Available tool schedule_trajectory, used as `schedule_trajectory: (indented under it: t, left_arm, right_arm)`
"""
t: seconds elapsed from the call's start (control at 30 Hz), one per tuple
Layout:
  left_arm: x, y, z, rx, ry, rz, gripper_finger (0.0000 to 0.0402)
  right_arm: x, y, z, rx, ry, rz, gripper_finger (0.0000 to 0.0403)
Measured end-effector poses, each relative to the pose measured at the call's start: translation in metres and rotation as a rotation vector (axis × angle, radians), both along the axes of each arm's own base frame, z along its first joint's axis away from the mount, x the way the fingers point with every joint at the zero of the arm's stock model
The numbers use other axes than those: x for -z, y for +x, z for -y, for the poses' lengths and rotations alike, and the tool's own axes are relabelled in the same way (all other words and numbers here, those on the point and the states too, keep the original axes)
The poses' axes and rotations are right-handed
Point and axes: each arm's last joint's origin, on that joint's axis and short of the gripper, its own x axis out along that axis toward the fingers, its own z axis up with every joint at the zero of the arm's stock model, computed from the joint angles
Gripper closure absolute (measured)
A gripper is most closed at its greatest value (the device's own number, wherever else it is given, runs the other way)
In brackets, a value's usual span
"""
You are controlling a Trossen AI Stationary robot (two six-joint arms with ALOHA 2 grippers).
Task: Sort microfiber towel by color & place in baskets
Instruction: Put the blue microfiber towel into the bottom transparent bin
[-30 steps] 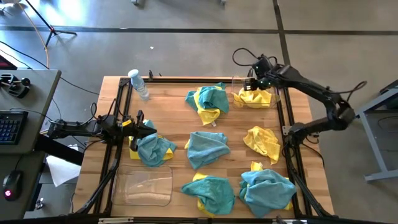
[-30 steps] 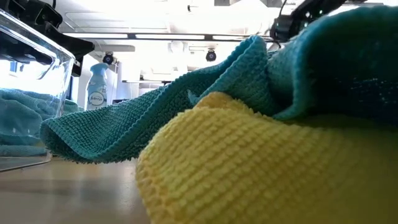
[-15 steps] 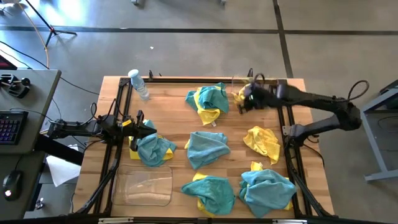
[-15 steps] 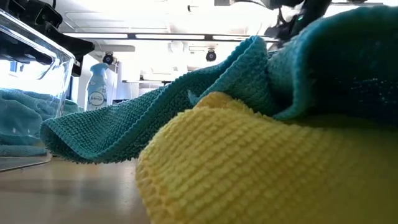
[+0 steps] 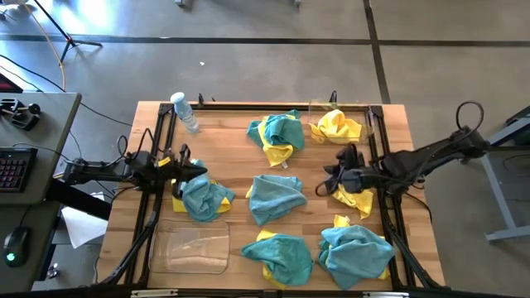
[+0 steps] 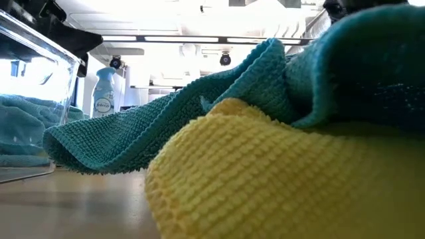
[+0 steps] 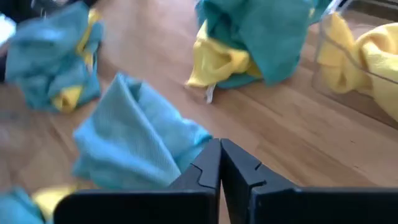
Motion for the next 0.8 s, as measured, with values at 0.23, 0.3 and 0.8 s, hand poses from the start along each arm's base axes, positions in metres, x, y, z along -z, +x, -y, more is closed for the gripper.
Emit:
schedule_trajectory:
  t: [0.23, 0.3, 0.8]
  left_arm:
    - [-0.049, 0.011, -0.006, -0.219, -0.122, -0.155, 0.0401]
    - [-0.068, 0.023, -0.006, -0.262, -0.156, -0.224, 0.0401]
    - [-0.163, 0.116, -0.001, -0.484, -0.393, -0.894, 0.0401]
  right_arm:
    - [0.008, -0.005, -0.004, -0.055, -0.023, -0.066, 0.0394]
    - [0.009, -0.006, -0.003, -0.083, -0.055, -0.100, 0.0400]
    - [0.038, -0.031, -0.007, -0.536, -0.184, 0.115, 0.0402]
